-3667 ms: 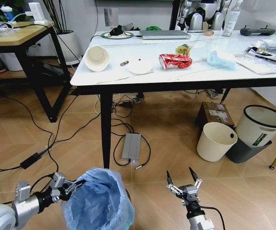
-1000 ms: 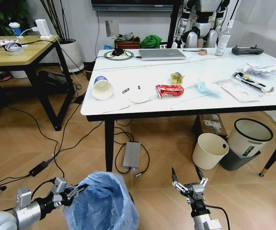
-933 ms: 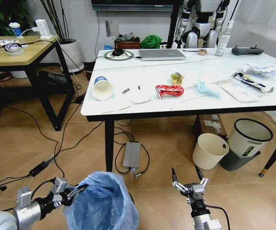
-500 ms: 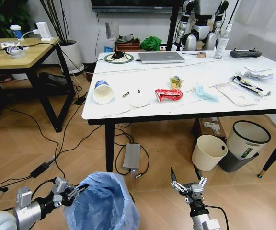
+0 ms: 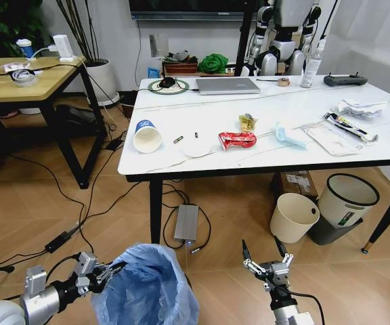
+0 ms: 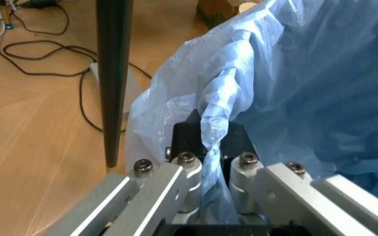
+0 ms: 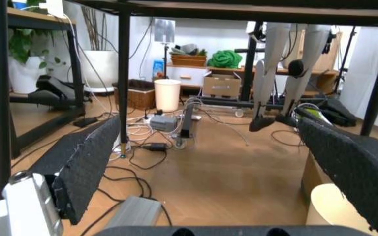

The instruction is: Pick up the trash bin and place the trash from the table into it.

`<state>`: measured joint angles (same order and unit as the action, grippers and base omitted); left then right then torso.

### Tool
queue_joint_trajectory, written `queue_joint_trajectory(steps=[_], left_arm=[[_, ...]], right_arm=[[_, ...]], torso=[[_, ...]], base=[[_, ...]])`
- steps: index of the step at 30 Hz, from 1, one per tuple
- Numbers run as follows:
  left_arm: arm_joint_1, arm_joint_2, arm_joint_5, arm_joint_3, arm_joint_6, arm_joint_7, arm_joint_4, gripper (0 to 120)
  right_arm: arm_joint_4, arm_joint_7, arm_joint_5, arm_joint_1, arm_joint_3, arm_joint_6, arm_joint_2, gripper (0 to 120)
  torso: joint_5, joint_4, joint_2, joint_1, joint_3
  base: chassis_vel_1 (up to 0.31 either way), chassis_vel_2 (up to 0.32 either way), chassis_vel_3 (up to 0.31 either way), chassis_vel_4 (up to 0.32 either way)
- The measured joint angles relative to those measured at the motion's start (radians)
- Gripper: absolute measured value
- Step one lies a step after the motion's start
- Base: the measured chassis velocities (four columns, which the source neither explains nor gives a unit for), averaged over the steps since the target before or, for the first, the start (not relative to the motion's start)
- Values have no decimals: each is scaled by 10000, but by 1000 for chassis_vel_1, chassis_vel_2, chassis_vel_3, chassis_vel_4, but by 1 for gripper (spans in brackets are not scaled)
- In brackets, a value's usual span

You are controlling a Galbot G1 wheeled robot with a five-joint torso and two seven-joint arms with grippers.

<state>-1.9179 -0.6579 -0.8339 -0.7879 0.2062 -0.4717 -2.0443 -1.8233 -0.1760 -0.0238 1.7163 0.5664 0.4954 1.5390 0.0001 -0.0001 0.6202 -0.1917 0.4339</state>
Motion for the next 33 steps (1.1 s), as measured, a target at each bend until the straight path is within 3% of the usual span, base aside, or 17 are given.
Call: queue_joint_trajectory(steps=[17,33], left_arm=[[33,-49,92,116,-19,-33,-96,0],[-6,-356,132,95,-15,-58,-157,0]], right_arm=[[-114,-30,-135,208,291,300,-237,100],[-480,-36,406,174,229,189,300,100]], torso=[[-1,0,696,-277,418],[-2,1,1404,-565,839]], base=[[0,0,0,0],[0,0,0,0]])
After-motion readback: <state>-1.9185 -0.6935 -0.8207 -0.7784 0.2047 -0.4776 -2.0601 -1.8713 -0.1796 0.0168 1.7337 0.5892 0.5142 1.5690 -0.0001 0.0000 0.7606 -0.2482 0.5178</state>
